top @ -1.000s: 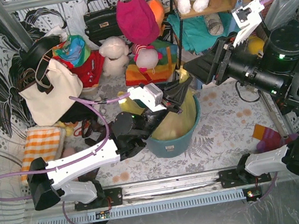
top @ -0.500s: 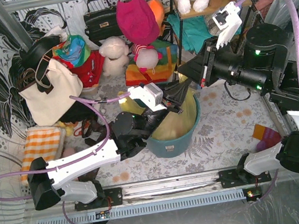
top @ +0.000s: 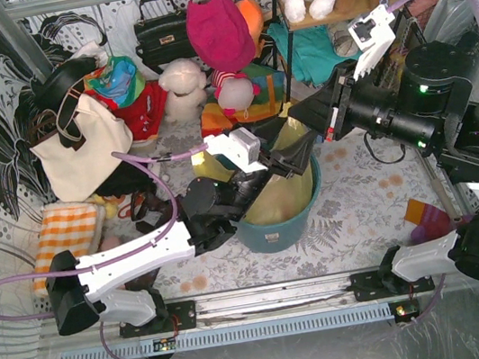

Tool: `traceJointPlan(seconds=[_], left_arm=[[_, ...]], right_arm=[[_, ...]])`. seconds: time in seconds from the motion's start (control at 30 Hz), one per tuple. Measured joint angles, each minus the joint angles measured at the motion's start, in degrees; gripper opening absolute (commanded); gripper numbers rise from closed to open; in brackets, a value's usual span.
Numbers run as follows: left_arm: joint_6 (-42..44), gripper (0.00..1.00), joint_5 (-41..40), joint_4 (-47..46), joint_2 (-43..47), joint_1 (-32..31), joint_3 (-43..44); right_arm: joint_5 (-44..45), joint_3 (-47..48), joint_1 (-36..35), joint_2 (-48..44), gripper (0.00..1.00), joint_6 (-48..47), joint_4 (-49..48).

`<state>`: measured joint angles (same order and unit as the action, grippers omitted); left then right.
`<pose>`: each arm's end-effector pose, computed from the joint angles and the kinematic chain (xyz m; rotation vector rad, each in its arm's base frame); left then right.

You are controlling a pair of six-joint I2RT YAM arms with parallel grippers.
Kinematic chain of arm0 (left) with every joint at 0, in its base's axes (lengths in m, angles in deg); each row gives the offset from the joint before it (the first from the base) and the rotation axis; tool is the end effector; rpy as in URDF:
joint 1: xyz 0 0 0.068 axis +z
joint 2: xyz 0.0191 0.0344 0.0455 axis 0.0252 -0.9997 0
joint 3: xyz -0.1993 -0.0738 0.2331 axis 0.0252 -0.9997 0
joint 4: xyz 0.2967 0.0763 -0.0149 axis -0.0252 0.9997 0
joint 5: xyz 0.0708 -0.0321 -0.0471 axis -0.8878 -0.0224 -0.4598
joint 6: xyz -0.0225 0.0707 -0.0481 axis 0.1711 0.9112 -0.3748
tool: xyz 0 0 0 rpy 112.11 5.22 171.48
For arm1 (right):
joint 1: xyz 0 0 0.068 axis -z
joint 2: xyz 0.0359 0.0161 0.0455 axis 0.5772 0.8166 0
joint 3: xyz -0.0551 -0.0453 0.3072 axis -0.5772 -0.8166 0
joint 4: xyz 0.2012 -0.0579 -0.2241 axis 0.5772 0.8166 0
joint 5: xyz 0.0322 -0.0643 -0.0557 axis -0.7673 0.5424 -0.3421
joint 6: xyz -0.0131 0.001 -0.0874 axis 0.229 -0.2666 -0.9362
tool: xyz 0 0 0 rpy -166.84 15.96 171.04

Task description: Tie the trash bag

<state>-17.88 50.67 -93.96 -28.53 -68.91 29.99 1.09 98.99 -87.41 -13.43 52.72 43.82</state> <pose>0.1636 -0.3432 0.4883 0.4256 0.9636 -0.8475 0.1379 0.1641 0.6725 -0.2768 1.6639 0.9843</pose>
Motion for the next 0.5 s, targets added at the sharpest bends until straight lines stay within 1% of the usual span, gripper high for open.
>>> traceJointPlan(seconds=[0.1,0.23,0.3,0.4,0.5], left_arm=[[-0.5,0.69,0.4,0.0,0.0,0.1,1.2],[-2.0,0.62,2.5,0.0,0.1,0.6,3.3],[-2.8,0.60,3.7,0.0,0.3,1.0,3.7],[-3.7,0.61,5.0,0.0,0.3,1.6,3.9],[-4.3,0.65,5.4,0.0,0.3,2.1,3.9]], right_arm=[[-0.4,-0.1,0.0,0.0,0.00,0.0,-0.3],[-0.7,-1.1,0.0,-0.1,0.00,0.0,-0.9],[-0.9,-1.6,0.0,-0.2,0.00,0.0,-1.4],[-1.1,-1.8,0.0,-0.3,0.00,0.0,-1.8],[-1.6,-1.9,0.0,-0.4,0.00,0.0,-2.2]])
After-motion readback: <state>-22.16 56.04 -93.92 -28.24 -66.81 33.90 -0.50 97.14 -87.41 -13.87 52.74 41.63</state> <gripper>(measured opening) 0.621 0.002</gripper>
